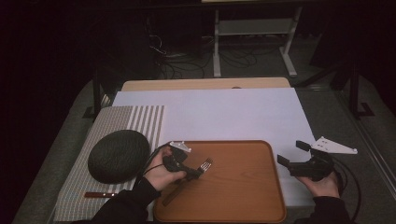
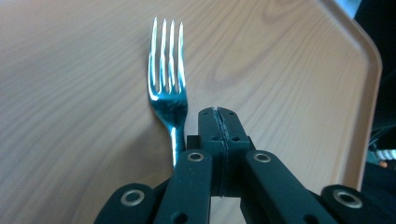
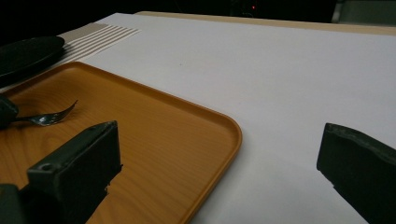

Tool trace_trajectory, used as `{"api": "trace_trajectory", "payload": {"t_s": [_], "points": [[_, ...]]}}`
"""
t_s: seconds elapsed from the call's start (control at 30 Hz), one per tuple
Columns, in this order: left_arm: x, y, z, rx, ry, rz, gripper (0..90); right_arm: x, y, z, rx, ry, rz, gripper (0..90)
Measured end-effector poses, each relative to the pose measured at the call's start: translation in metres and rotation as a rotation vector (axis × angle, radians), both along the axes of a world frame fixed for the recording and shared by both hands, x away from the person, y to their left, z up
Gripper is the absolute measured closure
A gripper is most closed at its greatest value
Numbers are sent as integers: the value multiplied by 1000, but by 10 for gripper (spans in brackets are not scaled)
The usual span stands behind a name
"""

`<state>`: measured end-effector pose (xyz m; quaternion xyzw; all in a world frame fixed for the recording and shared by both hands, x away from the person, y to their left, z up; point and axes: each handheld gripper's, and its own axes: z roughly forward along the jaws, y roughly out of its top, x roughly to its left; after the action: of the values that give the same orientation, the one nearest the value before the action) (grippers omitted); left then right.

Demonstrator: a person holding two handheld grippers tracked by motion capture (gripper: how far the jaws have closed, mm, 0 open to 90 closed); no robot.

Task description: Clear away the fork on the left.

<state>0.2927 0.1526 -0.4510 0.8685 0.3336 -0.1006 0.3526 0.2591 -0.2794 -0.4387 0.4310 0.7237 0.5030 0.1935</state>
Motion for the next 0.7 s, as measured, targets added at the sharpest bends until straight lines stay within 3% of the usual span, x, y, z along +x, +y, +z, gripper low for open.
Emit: {"api": "trace_trajectory", "payload": {"t_s": [0.23,0.7], "points": [[2,1,-3,16,13,14,900,0,0,0,0,2,-1,0],[5,11,1,26,-20,38,900,0,-1,0,1,0,-1,0]]}}
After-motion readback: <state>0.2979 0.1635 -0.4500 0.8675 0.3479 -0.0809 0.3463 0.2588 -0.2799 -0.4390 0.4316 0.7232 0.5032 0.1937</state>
